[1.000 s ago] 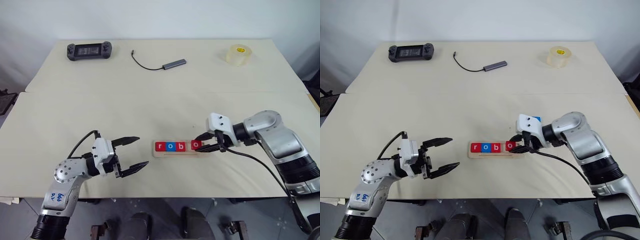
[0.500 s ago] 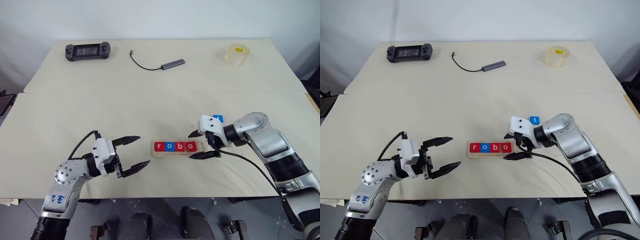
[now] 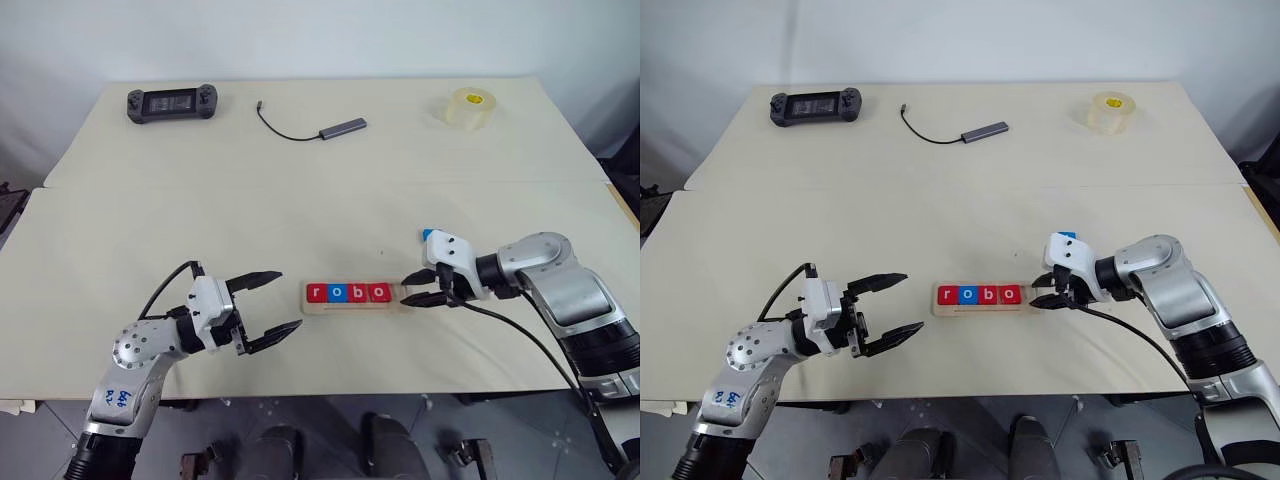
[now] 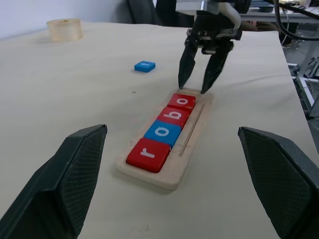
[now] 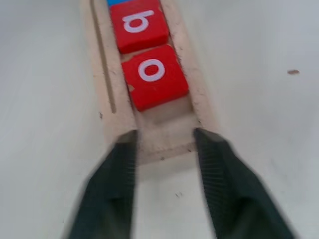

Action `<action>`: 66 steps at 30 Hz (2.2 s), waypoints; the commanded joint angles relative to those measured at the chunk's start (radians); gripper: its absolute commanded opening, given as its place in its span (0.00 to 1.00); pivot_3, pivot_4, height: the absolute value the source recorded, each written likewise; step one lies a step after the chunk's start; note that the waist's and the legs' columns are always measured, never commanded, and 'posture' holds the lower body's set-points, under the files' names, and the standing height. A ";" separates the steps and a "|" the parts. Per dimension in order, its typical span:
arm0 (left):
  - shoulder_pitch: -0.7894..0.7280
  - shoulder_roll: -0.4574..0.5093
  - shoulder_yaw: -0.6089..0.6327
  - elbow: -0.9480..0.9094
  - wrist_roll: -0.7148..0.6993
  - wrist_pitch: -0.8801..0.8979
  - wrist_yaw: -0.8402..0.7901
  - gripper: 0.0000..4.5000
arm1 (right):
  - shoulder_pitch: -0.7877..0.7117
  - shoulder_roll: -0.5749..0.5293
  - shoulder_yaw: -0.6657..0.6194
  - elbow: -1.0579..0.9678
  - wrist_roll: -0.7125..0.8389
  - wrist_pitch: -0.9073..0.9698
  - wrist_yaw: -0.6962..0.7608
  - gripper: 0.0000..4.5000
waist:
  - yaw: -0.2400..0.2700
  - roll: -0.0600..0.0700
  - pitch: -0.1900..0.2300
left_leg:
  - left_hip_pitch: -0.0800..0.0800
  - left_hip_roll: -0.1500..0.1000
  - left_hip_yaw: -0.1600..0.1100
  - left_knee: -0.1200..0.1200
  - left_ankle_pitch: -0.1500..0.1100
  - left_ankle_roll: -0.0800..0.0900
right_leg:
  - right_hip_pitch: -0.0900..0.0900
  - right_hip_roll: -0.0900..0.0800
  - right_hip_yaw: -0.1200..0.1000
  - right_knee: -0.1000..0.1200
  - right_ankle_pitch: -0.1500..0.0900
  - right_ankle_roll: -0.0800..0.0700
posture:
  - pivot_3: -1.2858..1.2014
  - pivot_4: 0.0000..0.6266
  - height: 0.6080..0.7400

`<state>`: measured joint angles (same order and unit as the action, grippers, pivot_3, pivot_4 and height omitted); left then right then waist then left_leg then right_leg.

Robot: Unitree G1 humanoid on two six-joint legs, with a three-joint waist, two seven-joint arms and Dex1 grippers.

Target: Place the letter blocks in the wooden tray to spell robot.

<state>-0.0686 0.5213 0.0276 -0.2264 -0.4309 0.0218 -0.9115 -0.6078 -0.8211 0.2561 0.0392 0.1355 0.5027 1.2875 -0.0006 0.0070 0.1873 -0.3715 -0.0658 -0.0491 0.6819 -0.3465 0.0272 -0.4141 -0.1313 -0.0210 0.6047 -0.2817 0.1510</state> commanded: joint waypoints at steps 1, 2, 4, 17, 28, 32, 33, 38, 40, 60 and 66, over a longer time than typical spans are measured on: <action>-0.008 -0.004 0.002 -0.015 0.001 -0.013 -0.001 1.00 | -0.007 0.008 -0.001 -0.035 0.012 0.007 0.005 0.09 | 0.000 0.000 0.000 | 0.000 0.000 0.000 0.000 0.000 0.000 | 0.000 0.000 0.000 0.000 0.000 0.000 | 0.52 0.24 1.00; -0.009 -0.004 0.002 -0.015 0.001 -0.012 0.000 1.00 | -0.011 0.014 0.003 -0.033 0.010 0.008 0.000 0.01 | 0.000 0.000 0.000 | 0.000 0.000 0.000 0.000 0.000 0.000 | 0.000 0.000 0.000 0.000 0.000 0.000 | 0.52 0.24 1.00; -0.007 -0.004 0.002 -0.019 0.001 -0.011 0.001 1.00 | -0.018 0.025 0.010 -0.027 -0.001 0.010 -0.015 0.01 | 0.000 0.000 0.000 | 0.000 0.000 0.000 0.000 0.000 0.000 | 0.000 0.000 0.000 0.000 0.000 0.000 | 0.52 0.24 1.00; 0.007 -0.003 0.005 -0.033 -0.001 -0.006 0.016 1.00 | -0.028 0.042 0.012 -0.079 0.010 0.049 -0.023 0.01 | 0.001 0.000 0.000 | 0.000 0.000 0.000 0.000 0.000 0.000 | 0.000 0.000 0.000 0.000 0.000 0.000 | 0.52 0.24 1.00; 0.002 0.002 0.019 0.010 -0.003 -0.022 0.004 1.00 | 0.327 -0.001 -0.429 -0.276 0.155 0.025 -0.208 0.37 | 0.025 0.000 0.000 | 0.000 0.000 -0.001 0.000 0.000 0.000 | 0.000 0.000 0.000 0.000 0.000 0.000 | 0.52 0.24 1.00; -0.014 -0.003 0.034 0.052 -0.004 -0.029 0.004 1.00 | 0.592 0.174 -0.680 -0.334 0.196 -0.157 -0.362 0.67 | 0.032 -0.001 -0.001 | 0.000 0.000 -0.002 -0.001 0.000 0.000 | 0.002 0.001 -0.002 0.000 0.000 0.000 | 0.52 0.24 1.00; -0.026 -0.005 0.033 0.065 -0.003 -0.029 0.003 1.00 | 0.657 0.211 -0.715 -0.333 0.190 -0.215 -0.381 0.74 | 0.031 -0.001 -0.001 | 0.000 0.000 -0.002 -0.001 0.000 0.000 | 0.002 0.001 -0.001 0.000 0.000 0.000 | 0.52 0.24 1.00; -0.062 -0.013 0.023 0.099 0.000 -0.032 -0.009 1.00 | 0.790 0.284 -0.777 -0.314 0.210 -0.309 -0.447 0.99 | 0.019 0.000 -0.001 | 0.003 -0.002 0.001 0.000 0.000 0.001 | 0.002 0.000 0.003 0.001 0.000 0.001 | 0.52 0.24 1.00; -0.082 -0.012 0.023 0.120 0.001 -0.035 -0.021 1.00 | 0.826 0.337 -0.815 -0.299 0.234 -0.342 -0.497 0.99 | 0.011 0.000 -0.001 | 0.005 -0.001 0.003 0.000 0.000 0.001 | 0.002 0.000 0.005 0.001 0.000 0.001 | 0.52 0.24 1.00; -0.071 -0.054 0.012 0.098 0.027 -0.057 0.027 1.00 | 0.262 0.267 -0.525 -0.224 0.249 0.294 -0.871 0.99 | 0.002 0.002 -0.002 | 0.003 0.002 0.001 0.000 0.002 -0.002 | -0.001 0.001 0.003 0.004 -0.002 -0.003 | 0.52 0.24 1.00; -0.048 -0.058 0.010 0.063 0.032 -0.053 0.053 1.00 | 0.116 0.336 -0.461 -0.090 0.202 0.345 -0.970 0.99 | 0.003 0.002 -0.002 | 0.001 0.000 0.000 0.000 0.001 -0.001 | -0.001 0.000 0.001 0.006 -0.001 -0.003 | 0.52 0.24 1.00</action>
<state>-0.1245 0.4655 0.0286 -0.1176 -0.4010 -0.0209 -0.8674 -0.4740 -0.4867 -0.1998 -0.0480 0.3566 0.8445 0.3455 0.0023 0.0087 0.1849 -0.3707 -0.0663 -0.0493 0.6813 -0.3454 0.0263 -0.4154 -0.1313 -0.0199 0.6109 -0.2831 0.1483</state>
